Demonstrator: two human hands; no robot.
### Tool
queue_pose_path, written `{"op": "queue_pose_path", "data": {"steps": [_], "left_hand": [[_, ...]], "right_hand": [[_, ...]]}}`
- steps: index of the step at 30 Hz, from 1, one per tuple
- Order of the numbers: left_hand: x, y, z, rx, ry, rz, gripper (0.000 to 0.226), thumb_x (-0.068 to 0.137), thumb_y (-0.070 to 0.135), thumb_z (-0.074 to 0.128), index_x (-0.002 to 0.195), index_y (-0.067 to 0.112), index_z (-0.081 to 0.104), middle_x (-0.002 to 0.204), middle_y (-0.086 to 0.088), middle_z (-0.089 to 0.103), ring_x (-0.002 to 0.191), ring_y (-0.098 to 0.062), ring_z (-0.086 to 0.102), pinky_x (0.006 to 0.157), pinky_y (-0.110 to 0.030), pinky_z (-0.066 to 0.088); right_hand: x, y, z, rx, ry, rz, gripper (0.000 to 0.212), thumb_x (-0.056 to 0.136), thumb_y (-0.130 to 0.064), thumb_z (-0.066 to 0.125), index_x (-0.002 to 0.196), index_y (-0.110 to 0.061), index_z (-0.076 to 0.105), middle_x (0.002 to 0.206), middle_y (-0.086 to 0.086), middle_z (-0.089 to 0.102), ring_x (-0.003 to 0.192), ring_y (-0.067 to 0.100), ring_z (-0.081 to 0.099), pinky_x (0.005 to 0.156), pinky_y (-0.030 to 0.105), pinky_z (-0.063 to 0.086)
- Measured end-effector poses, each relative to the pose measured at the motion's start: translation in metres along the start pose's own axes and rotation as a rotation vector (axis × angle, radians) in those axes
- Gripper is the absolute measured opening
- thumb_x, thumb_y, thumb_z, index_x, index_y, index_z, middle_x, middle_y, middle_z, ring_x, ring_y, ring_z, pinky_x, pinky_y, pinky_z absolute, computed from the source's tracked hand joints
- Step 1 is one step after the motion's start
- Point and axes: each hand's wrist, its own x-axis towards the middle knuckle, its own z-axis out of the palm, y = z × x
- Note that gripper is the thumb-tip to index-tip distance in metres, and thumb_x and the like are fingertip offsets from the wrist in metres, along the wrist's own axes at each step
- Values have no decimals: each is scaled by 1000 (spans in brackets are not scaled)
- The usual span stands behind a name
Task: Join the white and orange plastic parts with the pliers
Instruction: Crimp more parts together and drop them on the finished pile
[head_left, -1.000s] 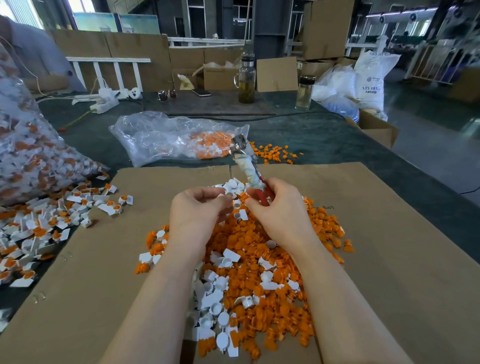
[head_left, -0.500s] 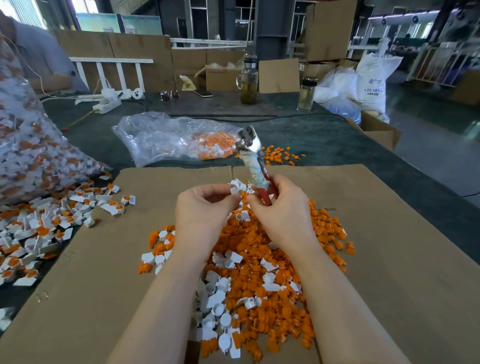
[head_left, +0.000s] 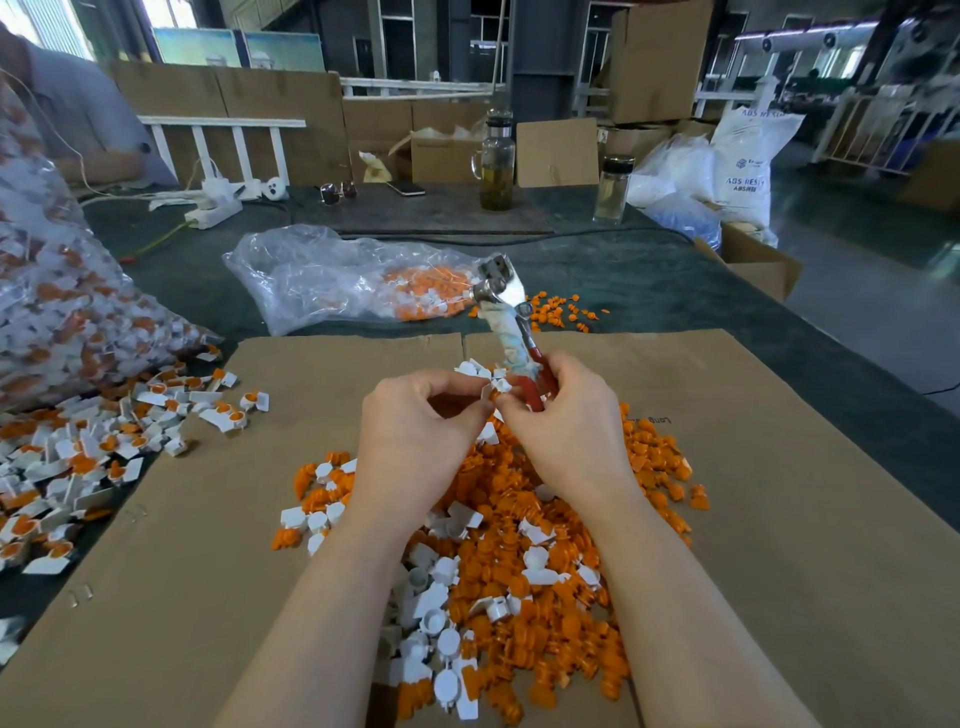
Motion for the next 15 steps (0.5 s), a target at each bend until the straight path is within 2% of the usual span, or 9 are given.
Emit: {"op": "queue_pose_path", "data": {"steps": [7, 12, 15], "left_hand": [[-1, 1, -2, 28, -34, 47, 34, 80, 13, 80, 71, 44, 69, 69, 28, 68, 71, 10, 63, 61, -2, 45], [-2, 2, -1, -39, 10, -3, 20, 79, 20, 81, 76, 38, 73, 72, 21, 71, 72, 6, 66, 65, -11, 51], [-2, 1, 0, -74, 40, -30, 12, 79, 21, 81, 80, 32, 76, 71, 17, 72, 70, 4, 66, 63, -11, 49]], "right_hand": [[1, -1, -1, 14, -25, -6, 29, 82, -24, 72, 109, -19, 64, 86, -15, 62, 83, 7, 62, 63, 14, 42], [0, -1, -3, 85, -56, 8, 31, 84, -26, 73, 113, -18, 64, 95, -10, 67, 87, 8, 63, 72, 24, 51], [0, -2, -4, 138, -77, 19, 26, 85, -22, 72, 109, -23, 63, 90, -14, 65, 82, 4, 62, 68, 21, 50]]}}
